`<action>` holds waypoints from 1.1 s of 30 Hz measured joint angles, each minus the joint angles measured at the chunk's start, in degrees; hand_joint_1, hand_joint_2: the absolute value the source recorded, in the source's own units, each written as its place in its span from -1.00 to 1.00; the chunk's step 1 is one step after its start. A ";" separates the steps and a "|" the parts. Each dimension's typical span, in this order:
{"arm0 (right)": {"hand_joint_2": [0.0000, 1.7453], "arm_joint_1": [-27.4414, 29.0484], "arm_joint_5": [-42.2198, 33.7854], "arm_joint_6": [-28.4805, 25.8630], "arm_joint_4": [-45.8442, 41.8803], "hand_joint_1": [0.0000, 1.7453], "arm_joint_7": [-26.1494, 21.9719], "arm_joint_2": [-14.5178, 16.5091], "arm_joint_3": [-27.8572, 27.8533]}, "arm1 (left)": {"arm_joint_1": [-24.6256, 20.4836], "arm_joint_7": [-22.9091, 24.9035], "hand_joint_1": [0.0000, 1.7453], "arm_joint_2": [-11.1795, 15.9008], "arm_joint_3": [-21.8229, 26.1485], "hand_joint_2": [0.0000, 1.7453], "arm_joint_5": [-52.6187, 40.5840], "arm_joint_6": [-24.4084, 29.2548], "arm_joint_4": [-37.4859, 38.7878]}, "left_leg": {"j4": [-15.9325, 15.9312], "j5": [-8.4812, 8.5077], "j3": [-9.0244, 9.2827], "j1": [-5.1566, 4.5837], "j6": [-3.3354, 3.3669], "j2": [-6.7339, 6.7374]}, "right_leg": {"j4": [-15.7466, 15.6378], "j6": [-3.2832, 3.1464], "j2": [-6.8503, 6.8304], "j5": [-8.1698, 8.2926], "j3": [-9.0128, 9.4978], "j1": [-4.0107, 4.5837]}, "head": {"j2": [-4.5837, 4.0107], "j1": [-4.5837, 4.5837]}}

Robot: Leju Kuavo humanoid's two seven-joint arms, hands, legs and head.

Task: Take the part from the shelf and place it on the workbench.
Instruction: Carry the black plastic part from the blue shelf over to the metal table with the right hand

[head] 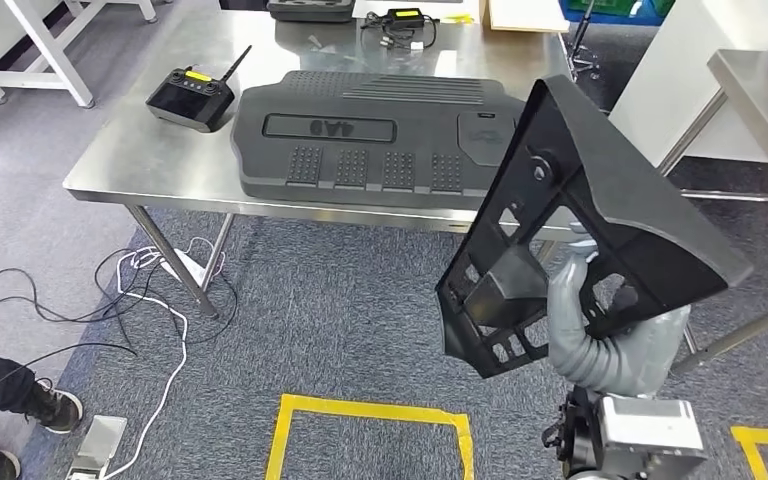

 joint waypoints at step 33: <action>1.00 0.85 -1.36 0.00 0.01 1.00 -0.85 1.57 -0.50 | 1.03 0.00 -1.00 -0.01 0.00 1.00 -0.01 -0.05 0.00 | 0.14 -0.46 0.22 0.03 0.58 0.09 | -0.89 2.30 0.02 0.37 0.46 0.01 | 0.00 0.08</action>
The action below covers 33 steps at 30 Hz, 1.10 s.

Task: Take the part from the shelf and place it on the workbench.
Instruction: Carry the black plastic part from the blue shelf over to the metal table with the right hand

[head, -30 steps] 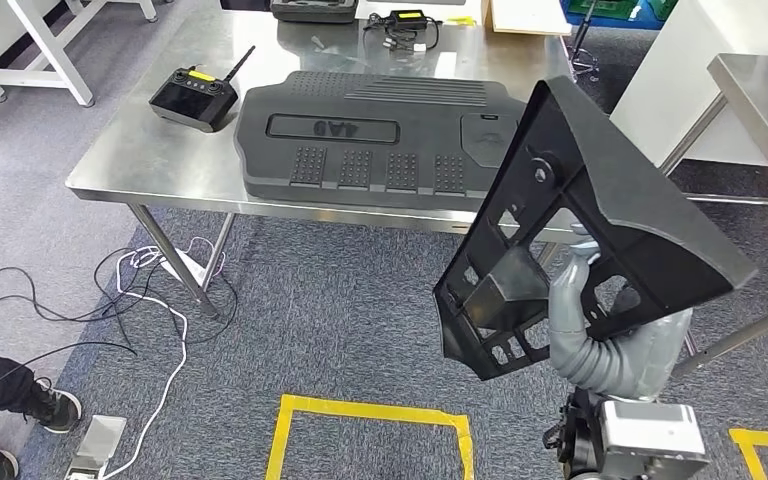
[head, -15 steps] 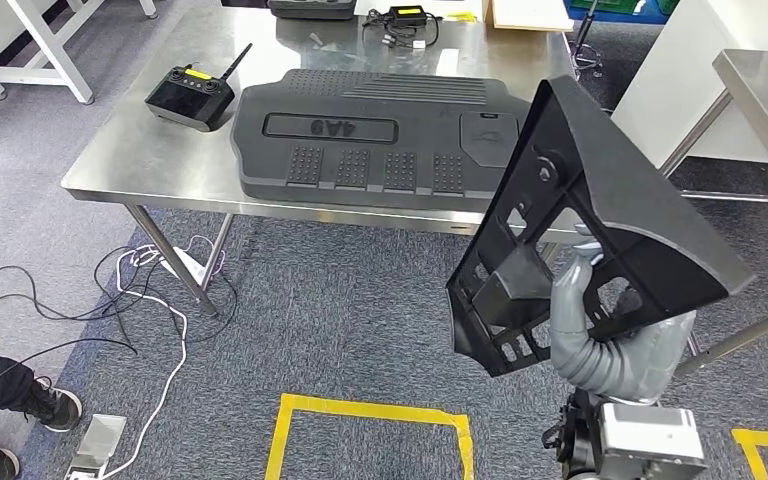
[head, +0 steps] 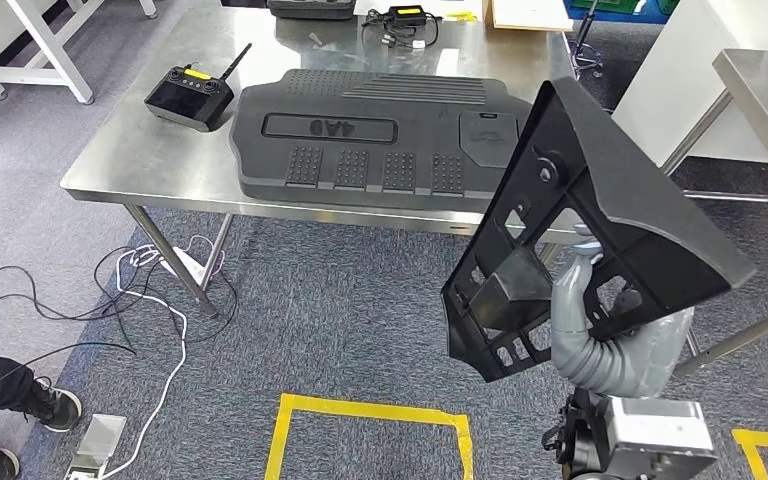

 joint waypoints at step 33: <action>1.00 -0.82 -0.37 0.00 0.48 1.00 0.52 -0.07 -0.04 | -0.69 0.03 -1.00 -0.17 -0.02 1.00 -0.66 -0.98 0.00 | 2.81 0.81 -2.02 0.77 -1.29 0.25 | 0.99 -1.08 0.07 -0.75 0.23 -0.19 | 0.00 -0.59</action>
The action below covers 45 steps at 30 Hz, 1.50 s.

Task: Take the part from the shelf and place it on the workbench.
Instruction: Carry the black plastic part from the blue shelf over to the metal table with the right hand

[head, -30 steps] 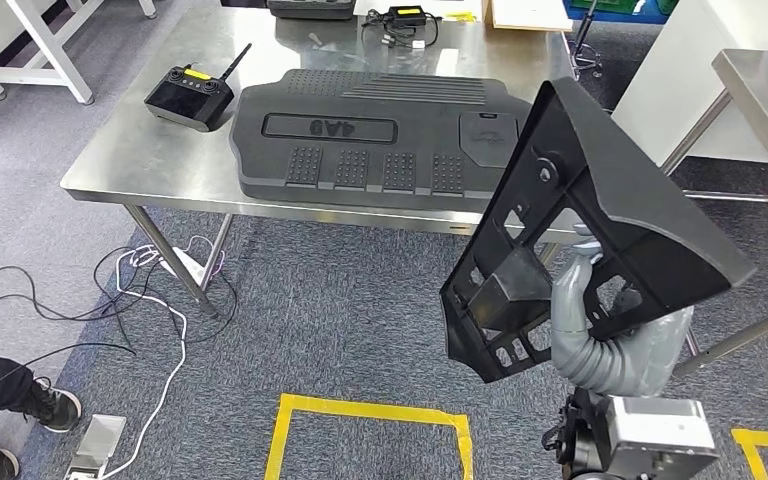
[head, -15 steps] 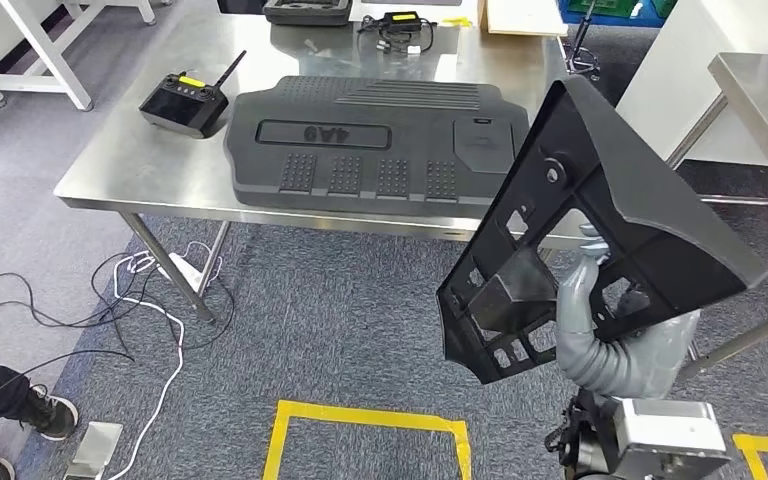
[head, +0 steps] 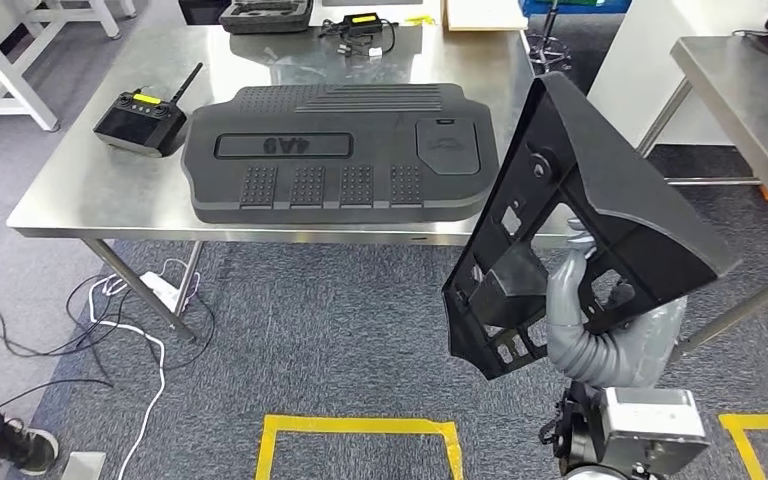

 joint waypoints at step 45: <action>1.00 1.77 4.97 -0.01 -0.40 1.00 2.58 -0.91 0.00 | 0.14 0.17 -1.00 -0.01 -0.02 1.00 -1.05 -0.61 0.00 | -2.92 -0.15 1.59 -0.45 1.21 0.10 | -1.63 1.05 -0.41 -0.11 1.40 0.07 | 0.00 0.90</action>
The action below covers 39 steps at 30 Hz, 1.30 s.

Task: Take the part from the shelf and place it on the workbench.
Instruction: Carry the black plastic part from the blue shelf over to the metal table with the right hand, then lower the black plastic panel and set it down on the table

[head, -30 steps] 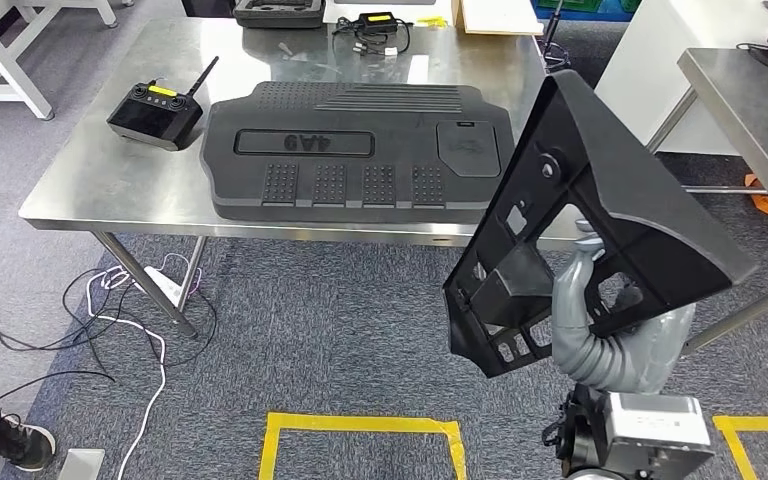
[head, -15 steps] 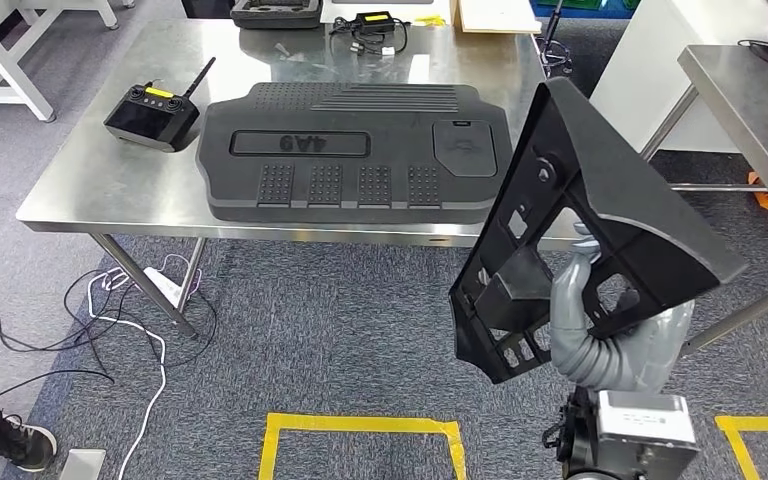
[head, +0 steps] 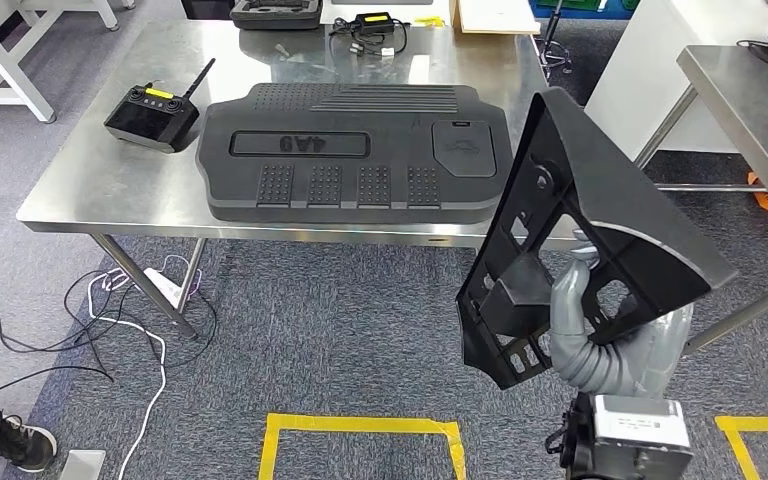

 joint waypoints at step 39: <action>1.00 0.36 0.38 0.01 -0.89 1.00 0.44 -1.75 0.00 | -0.63 1.53 -1.00 0.00 -1.05 1.00 -1.31 0.30 -0.26 | 0.00 0.00 0.04 -0.01 0.00 0.00 | -0.01 0.00 0.00 0.00 0.03 0.00 | 0.00 0.00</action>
